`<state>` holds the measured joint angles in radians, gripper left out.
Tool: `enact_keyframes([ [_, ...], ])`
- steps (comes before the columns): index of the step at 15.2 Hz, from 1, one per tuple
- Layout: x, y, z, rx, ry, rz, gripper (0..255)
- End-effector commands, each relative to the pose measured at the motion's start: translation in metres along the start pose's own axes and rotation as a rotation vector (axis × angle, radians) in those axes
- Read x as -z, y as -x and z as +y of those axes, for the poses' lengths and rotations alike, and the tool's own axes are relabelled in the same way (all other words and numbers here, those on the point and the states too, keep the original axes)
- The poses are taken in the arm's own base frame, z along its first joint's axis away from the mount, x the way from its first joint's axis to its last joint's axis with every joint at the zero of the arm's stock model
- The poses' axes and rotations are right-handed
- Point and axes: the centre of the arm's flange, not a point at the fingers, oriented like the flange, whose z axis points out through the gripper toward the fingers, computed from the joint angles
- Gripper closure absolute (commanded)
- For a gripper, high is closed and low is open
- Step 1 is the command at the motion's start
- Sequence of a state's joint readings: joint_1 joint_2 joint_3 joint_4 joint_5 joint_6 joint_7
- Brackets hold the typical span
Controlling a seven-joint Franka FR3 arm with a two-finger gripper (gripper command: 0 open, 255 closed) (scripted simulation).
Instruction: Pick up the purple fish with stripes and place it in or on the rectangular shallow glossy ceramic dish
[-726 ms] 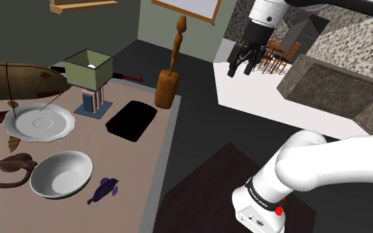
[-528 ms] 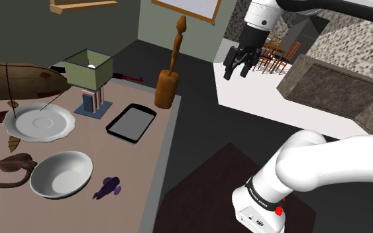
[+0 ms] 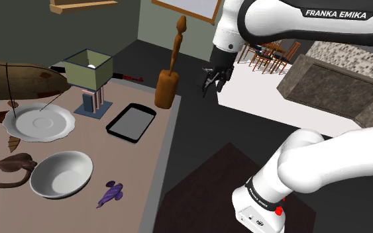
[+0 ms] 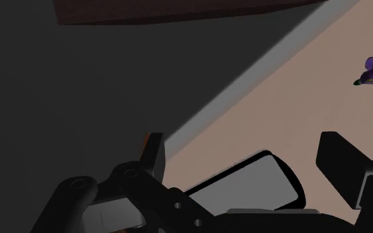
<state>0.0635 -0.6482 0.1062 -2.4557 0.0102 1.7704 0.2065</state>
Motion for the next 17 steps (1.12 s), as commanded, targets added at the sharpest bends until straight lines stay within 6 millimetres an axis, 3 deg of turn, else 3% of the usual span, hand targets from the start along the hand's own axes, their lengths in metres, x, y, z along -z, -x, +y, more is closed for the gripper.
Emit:
enact_keyframes([
  [1, -0.017, -0.004, -0.022, 0.025, 0.005, 0.001, 0],
  [17, -0.160, -0.035, -0.180, 0.219, 0.049, -0.004, 0],
])
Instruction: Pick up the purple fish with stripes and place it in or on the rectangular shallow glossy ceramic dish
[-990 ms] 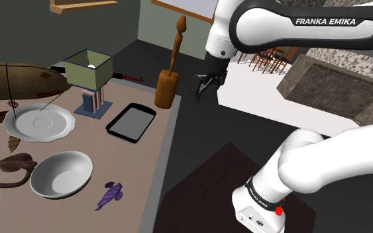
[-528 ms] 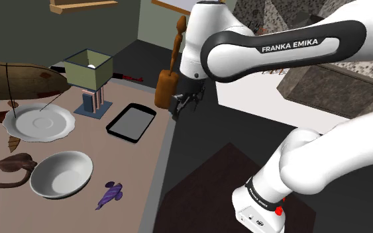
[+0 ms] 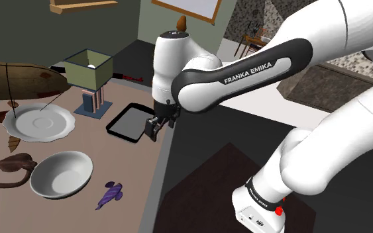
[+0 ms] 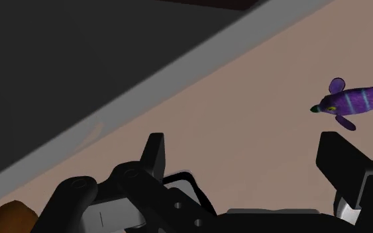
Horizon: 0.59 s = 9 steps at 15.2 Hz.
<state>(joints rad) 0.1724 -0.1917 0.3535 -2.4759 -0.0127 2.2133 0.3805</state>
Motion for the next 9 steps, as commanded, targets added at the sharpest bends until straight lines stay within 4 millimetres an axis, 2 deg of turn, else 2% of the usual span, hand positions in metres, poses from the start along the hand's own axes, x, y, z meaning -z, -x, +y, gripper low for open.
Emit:
enact_keyframes([
  [1, -0.018, -0.005, -0.021, 0.025, 0.004, 0.000, 0],
  [9, -0.089, -0.024, -0.100, 0.122, 0.026, -0.002, 0],
])
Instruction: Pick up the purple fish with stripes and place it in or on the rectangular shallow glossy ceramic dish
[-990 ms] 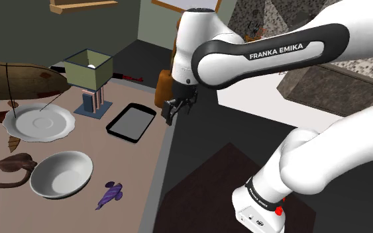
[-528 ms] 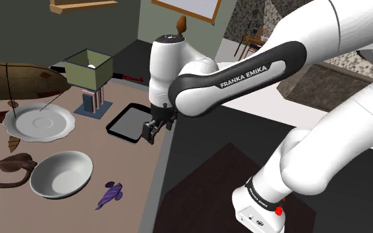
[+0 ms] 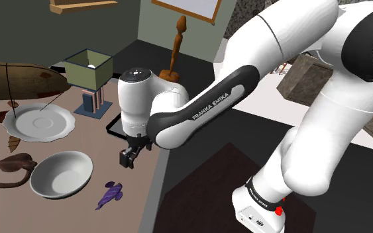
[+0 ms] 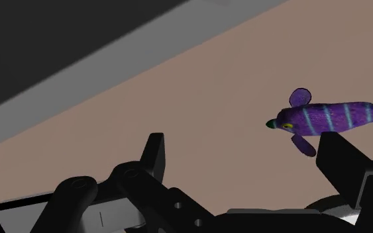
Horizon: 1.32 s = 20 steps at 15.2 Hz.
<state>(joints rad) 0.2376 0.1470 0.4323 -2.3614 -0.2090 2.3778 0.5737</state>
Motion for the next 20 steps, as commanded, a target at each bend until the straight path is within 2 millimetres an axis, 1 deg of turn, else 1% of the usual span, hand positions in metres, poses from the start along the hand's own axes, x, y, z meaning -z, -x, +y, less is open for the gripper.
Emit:
enact_keyframes([
  [1, -0.017, -0.009, -0.016, 0.025, 0.006, 0.000, 0],
  [10, -0.097, -0.030, -0.106, 0.134, 0.030, -0.003, 0],
  [11, -0.099, -0.030, -0.108, 0.137, 0.031, -0.003, 0],
  [17, -0.131, -0.030, -0.107, 0.137, 0.031, -0.003, 0],
  [18, -0.139, -0.030, -0.107, 0.137, 0.031, -0.003, 0],
  [20, -0.139, -0.030, -0.107, 0.137, 0.031, -0.003, 0],
])
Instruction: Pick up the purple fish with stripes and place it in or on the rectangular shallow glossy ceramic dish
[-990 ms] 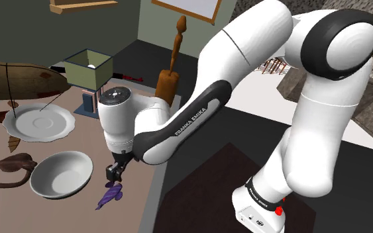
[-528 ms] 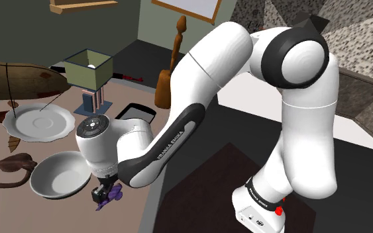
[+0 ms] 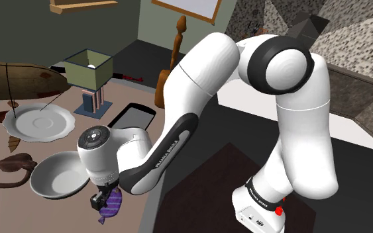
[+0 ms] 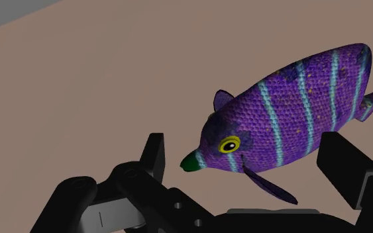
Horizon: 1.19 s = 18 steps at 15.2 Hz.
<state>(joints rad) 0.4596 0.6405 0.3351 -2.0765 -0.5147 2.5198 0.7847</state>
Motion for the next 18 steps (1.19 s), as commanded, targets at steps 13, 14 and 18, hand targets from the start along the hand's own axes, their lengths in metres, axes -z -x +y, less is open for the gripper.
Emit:
enact_keyframes([
  [13, -0.010, -0.005, 0.009, -0.010, 0.016, -0.019, 255],
  [14, -0.011, -0.008, 0.007, -0.010, 0.016, -0.019, 255],
  [18, 0.000, 0.001, 0.009, -0.010, 0.016, -0.019, 255],
])
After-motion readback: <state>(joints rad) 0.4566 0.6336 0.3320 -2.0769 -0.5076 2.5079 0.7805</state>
